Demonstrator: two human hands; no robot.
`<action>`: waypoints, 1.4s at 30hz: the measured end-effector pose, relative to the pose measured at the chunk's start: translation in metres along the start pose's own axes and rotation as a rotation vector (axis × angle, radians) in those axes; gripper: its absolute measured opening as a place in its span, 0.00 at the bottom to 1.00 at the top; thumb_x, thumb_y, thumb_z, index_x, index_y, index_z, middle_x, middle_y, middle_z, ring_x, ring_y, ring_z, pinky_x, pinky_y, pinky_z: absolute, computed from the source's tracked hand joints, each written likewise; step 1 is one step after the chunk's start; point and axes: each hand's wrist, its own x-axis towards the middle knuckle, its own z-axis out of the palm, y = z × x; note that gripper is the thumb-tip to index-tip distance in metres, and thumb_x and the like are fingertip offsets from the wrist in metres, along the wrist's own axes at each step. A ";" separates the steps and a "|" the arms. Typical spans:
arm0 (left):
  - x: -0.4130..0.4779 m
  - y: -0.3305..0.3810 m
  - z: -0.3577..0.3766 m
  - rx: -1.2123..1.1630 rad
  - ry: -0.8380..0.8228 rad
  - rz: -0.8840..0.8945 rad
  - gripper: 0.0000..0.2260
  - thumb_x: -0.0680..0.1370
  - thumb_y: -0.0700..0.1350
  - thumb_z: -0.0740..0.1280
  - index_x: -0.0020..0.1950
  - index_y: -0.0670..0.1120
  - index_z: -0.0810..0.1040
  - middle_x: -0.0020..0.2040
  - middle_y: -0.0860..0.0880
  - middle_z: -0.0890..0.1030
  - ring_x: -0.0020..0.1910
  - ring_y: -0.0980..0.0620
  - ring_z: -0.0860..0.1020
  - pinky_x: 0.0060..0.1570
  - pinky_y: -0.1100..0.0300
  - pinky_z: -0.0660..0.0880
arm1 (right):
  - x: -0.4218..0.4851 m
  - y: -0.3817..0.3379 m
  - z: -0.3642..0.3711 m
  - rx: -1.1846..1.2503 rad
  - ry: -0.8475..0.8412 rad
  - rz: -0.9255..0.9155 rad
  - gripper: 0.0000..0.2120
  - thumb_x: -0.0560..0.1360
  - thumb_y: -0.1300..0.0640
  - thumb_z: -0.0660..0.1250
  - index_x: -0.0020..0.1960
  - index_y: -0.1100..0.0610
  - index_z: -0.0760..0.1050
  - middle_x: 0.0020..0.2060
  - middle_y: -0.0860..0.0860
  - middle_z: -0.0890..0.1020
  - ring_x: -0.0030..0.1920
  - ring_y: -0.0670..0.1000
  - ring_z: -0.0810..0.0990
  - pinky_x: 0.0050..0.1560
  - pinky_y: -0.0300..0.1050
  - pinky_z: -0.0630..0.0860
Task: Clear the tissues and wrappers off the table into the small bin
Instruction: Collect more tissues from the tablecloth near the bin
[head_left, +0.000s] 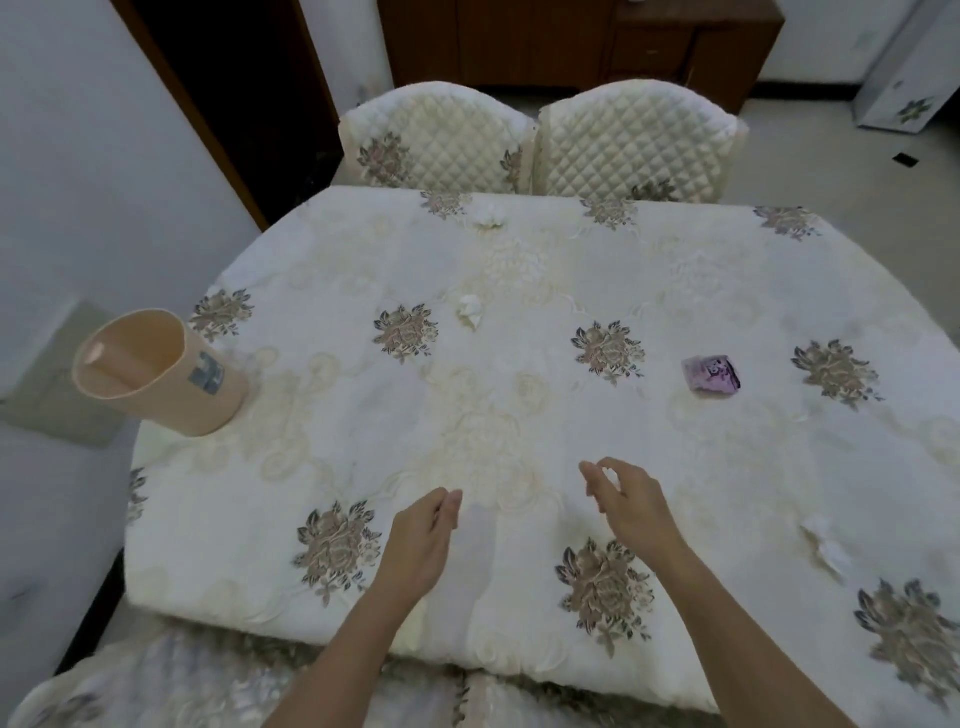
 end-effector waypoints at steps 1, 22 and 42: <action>-0.005 0.001 -0.004 -0.006 0.020 0.009 0.19 0.83 0.51 0.57 0.33 0.49 0.64 0.28 0.52 0.66 0.27 0.56 0.65 0.30 0.61 0.61 | -0.009 -0.003 0.003 0.007 0.004 -0.012 0.21 0.77 0.37 0.58 0.40 0.51 0.79 0.29 0.43 0.77 0.28 0.41 0.73 0.37 0.42 0.71; -0.083 -0.060 -0.211 -0.161 0.467 -0.061 0.21 0.83 0.52 0.58 0.33 0.45 0.59 0.30 0.46 0.60 0.28 0.51 0.61 0.33 0.54 0.58 | -0.054 -0.193 0.191 -0.074 -0.147 -0.340 0.24 0.83 0.46 0.52 0.31 0.56 0.58 0.25 0.53 0.63 0.26 0.50 0.62 0.32 0.47 0.56; -0.101 -0.230 -0.459 -0.127 0.539 -0.131 0.20 0.79 0.44 0.63 0.32 0.50 0.55 0.29 0.54 0.56 0.27 0.56 0.56 0.27 0.61 0.53 | -0.072 -0.388 0.440 -0.168 -0.221 -0.453 0.25 0.83 0.48 0.54 0.29 0.55 0.57 0.23 0.47 0.62 0.26 0.46 0.63 0.29 0.41 0.58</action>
